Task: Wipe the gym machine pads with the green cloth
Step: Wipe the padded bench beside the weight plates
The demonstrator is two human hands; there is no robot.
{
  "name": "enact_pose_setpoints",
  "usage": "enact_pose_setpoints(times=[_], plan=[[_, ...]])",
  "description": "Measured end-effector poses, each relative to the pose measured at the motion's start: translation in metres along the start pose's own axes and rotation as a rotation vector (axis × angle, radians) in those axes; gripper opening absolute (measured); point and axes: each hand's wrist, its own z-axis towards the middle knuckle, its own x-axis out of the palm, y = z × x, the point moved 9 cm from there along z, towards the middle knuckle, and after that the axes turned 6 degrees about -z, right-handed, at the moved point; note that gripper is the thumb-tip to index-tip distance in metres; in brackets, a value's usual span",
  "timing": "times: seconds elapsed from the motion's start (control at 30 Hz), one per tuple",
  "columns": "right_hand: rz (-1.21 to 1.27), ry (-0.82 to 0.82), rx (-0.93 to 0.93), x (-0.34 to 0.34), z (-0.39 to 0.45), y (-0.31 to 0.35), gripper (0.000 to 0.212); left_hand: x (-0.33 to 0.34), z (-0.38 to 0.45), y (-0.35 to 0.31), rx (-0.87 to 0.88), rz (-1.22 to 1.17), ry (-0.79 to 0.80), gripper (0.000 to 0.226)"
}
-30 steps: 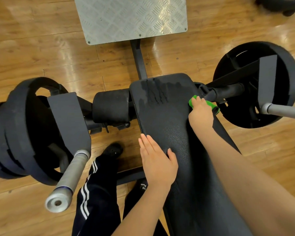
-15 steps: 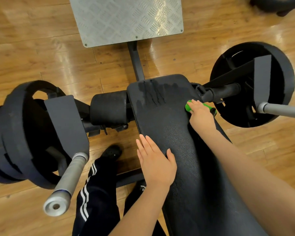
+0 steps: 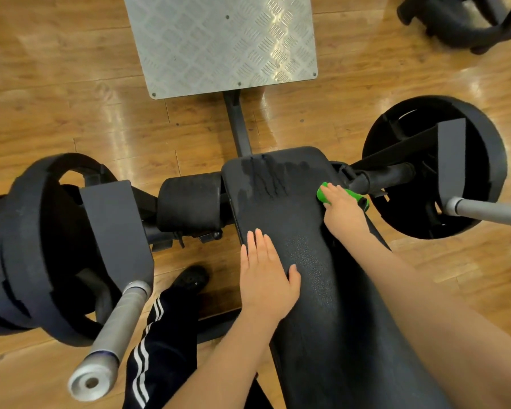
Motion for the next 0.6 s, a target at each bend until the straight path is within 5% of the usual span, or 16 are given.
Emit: enact_pose_setpoints(times=[0.23, 0.6], plan=[[-0.112, 0.040, 0.013, -0.001, 0.010, 0.020, 0.041, -0.003, 0.004, 0.002, -0.008, -0.089, -0.067, 0.092], [-0.166, 0.256, -0.638, 0.043, 0.007, 0.172, 0.048, 0.002, 0.003, 0.010, -0.104, -0.094, -0.075, 0.085]])
